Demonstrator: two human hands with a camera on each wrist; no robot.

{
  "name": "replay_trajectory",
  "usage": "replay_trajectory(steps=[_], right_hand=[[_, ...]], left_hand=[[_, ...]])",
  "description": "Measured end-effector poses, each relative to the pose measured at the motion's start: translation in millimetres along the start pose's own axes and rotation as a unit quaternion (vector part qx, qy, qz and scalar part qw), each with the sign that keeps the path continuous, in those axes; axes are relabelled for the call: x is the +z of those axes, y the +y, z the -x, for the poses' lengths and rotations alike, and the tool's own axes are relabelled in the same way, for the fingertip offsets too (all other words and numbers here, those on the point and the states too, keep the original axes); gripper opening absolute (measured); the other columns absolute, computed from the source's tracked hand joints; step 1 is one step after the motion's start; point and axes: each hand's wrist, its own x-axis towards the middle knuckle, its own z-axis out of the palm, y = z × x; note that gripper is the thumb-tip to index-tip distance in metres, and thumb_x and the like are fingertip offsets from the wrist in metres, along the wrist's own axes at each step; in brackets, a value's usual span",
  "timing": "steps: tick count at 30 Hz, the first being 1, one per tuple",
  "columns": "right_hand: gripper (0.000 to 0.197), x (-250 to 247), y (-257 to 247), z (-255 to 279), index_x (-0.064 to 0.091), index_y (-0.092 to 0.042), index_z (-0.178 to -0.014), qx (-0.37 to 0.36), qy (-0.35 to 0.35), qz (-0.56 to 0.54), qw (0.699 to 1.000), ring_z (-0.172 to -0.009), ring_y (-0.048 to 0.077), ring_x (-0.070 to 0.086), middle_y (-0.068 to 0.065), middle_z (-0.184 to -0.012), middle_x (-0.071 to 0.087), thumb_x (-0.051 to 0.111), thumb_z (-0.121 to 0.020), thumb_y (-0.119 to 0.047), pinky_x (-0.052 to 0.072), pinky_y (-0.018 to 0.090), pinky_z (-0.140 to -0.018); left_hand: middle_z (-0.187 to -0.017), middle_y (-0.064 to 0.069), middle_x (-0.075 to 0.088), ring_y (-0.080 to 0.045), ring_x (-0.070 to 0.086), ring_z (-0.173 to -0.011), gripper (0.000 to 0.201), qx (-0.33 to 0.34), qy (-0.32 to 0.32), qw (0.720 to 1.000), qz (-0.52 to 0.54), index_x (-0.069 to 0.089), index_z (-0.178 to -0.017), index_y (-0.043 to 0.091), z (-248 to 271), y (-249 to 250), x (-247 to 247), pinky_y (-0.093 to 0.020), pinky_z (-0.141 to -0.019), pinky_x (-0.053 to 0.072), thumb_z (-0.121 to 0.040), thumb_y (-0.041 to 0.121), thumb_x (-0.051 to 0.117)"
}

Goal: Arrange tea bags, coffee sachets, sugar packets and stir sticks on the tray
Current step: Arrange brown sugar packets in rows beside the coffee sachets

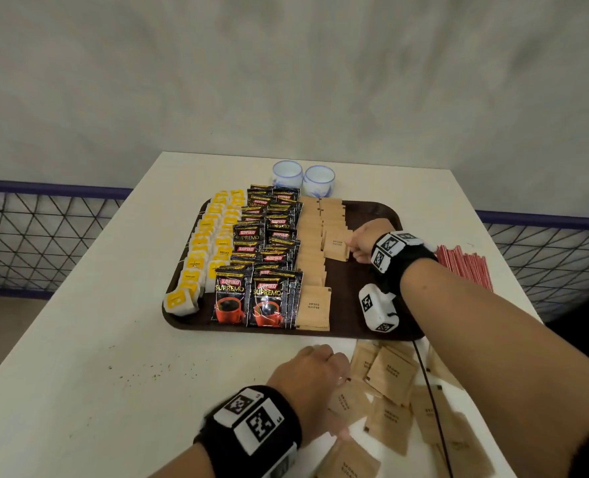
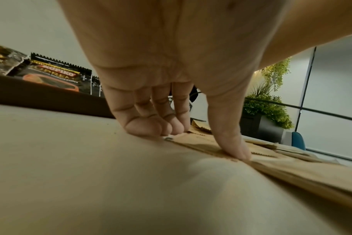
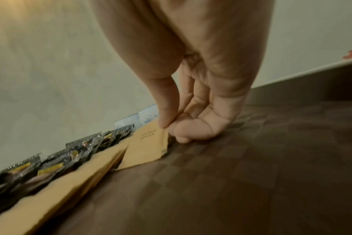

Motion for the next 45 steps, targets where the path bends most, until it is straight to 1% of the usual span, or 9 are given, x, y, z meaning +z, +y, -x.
replay_trajectory(steps=[6, 11, 15, 19, 21, 26, 33, 40, 45], right_hand=[[0.015, 2, 0, 0, 0.057, -0.013, -0.074, -0.037, 0.015, 0.045, 0.998, -0.072, 0.020, 0.059, 0.006, -0.075, 0.061, 0.063, -0.088, -0.016, 0.055, 0.034, -0.079], [0.024, 0, -2, 6, 0.052, -0.009, -0.071, 0.009, 0.000, -0.010, 1.000, -0.056, 0.015, 0.050, 0.007, -0.070, 0.054, 0.056, -0.094, -0.014, 0.049, 0.022, -0.053], [0.016, -26, 6, 32, 0.056, -0.013, -0.097, -0.096, 0.015, 0.019, 0.995, -0.064, 0.017, 0.060, 0.007, -0.081, 0.063, 0.066, -0.087, -0.021, 0.057, 0.032, -0.068], [0.020, -61, 17, 92, 0.059, -0.016, -0.105, -0.192, -0.071, 0.073, 0.976, -0.071, 0.016, 0.062, 0.004, -0.088, 0.066, 0.065, -0.088, -0.024, 0.054, 0.028, -0.065], [0.018, -79, 37, 123, 0.061, -0.019, -0.103, -0.227, -0.093, 0.099, 0.964, -0.069, 0.014, 0.063, 0.001, -0.086, 0.066, 0.066, -0.087, -0.026, 0.051, 0.027, -0.062], [0.018, -102, 112, 180, 0.062, -0.035, -0.096, -0.215, -0.118, 0.233, 0.941, -0.076, 0.004, 0.060, -0.008, -0.089, 0.065, 0.068, -0.081, -0.044, 0.048, 0.021, -0.069], [0.016, -118, 176, 221, 0.064, -0.035, -0.089, -0.161, -0.033, 0.180, 0.970, -0.059, 0.002, 0.057, -0.003, -0.083, 0.067, 0.072, -0.078, -0.042, 0.045, 0.018, -0.063], [0.039, -86, 184, 230, 0.049, -0.036, -0.109, -0.115, -0.050, 0.157, 0.980, -0.074, 0.005, 0.056, -0.011, -0.101, 0.057, 0.073, -0.079, -0.038, 0.046, 0.018, -0.069], [0.047, -61, 170, 229, 0.047, -0.033, -0.119, -0.150, -0.044, 0.053, 0.986, -0.084, 0.002, 0.059, -0.017, -0.107, 0.053, 0.072, -0.082, -0.019, 0.043, 0.008, -0.069]], left_hand=[[-0.113, 0.006, 0.047, -0.013, 0.044, -0.102, 0.065, -0.018, 0.011, 0.999, 0.025, 0.045, -0.122, 0.022, -4, 2, 1, -0.029, -0.090, 0.044, -0.068, 0.038, 0.079], [-0.108, 0.006, 0.041, -0.016, 0.054, -0.093, 0.033, -0.024, 0.055, 0.996, 0.070, 0.055, -0.115, 0.018, -4, -4, 0, -0.024, -0.084, 0.049, -0.084, 0.023, 0.064], [-0.110, 0.004, 0.046, -0.015, 0.053, -0.098, 0.019, -0.028, 0.123, 0.988, 0.092, 0.057, -0.111, 0.017, 0, -13, -13, -0.024, -0.092, 0.046, -0.092, 0.020, 0.052], [-0.091, 0.009, 0.059, -0.002, 0.055, -0.081, 0.008, -0.025, 0.163, 0.971, 0.171, 0.059, -0.091, 0.023, 8, -19, -30, -0.008, -0.069, 0.042, -0.091, 0.016, 0.055], [-0.085, 0.009, 0.061, -0.001, 0.055, -0.078, 0.009, -0.008, 0.157, 0.968, 0.198, 0.061, -0.082, 0.021, 9, -11, -31, -0.009, -0.069, 0.045, -0.089, 0.016, 0.058], [-0.131, 0.013, 0.047, -0.011, 0.042, -0.116, 0.014, 0.099, 0.133, 0.980, 0.109, 0.070, -0.085, 0.015, -12, 31, -4, -0.026, -0.104, 0.034, -0.082, 0.028, 0.067], [-0.152, 0.009, 0.016, -0.021, 0.031, -0.124, 0.030, 0.083, 0.060, 0.994, -0.047, 0.066, -0.110, 0.005, -49, 56, 9, -0.029, -0.107, 0.031, -0.086, 0.019, 0.057], [-0.134, 0.006, 0.041, -0.018, 0.056, -0.098, 0.041, 0.038, 0.118, 0.992, 0.038, 0.052, -0.120, 0.015, -56, 48, 25, -0.030, -0.095, 0.045, -0.081, 0.005, 0.055], [-0.104, 0.008, 0.044, -0.019, 0.056, -0.084, 0.009, 0.076, 0.181, 0.979, 0.053, 0.060, -0.089, 0.010, -28, 57, 18, -0.034, -0.081, 0.051, -0.080, 0.008, 0.059]])
